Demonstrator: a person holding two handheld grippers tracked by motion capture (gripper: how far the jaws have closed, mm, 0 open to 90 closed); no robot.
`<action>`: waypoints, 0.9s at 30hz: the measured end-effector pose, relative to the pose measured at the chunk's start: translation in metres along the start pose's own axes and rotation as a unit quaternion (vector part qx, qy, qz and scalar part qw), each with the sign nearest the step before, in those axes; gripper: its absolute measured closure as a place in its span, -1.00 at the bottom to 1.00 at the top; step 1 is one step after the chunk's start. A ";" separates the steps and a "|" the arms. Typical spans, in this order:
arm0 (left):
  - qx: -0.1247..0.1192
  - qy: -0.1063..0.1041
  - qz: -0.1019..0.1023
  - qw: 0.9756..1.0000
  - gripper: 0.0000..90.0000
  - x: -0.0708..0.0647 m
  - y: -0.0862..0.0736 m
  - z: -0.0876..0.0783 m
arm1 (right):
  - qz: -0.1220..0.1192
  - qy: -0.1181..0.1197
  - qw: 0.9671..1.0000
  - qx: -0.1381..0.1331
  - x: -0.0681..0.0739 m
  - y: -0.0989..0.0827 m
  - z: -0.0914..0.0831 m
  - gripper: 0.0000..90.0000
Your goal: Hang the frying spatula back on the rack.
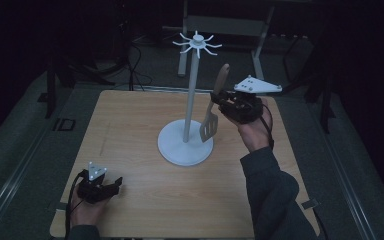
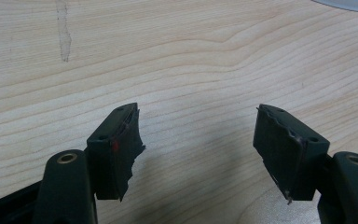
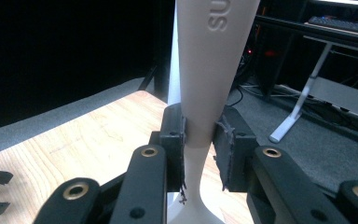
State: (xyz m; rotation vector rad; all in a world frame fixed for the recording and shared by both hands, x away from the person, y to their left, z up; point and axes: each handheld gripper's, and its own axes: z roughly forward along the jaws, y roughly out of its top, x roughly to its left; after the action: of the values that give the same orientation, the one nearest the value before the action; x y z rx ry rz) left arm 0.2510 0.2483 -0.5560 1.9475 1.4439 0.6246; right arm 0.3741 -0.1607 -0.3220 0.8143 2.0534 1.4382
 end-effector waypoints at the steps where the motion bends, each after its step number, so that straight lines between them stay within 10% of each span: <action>1: 0.000 0.000 0.000 1.000 -0.29 0.000 0.000 0.000 | -0.003 0.000 1.000 0.001 0.000 0.001 0.000 0.65; 27: -0.003 0.001 -0.002 1.000 -0.29 0.001 0.000 -0.001 | 0.009 0.026 1.000 0.009 -0.006 0.019 0.010 0.65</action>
State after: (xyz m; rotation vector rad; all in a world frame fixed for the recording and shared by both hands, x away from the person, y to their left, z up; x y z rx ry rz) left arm 0.2509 0.2493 -0.5556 1.9400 1.4454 0.6274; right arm 0.3889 -0.1531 -0.3066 0.8136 2.1052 1.4678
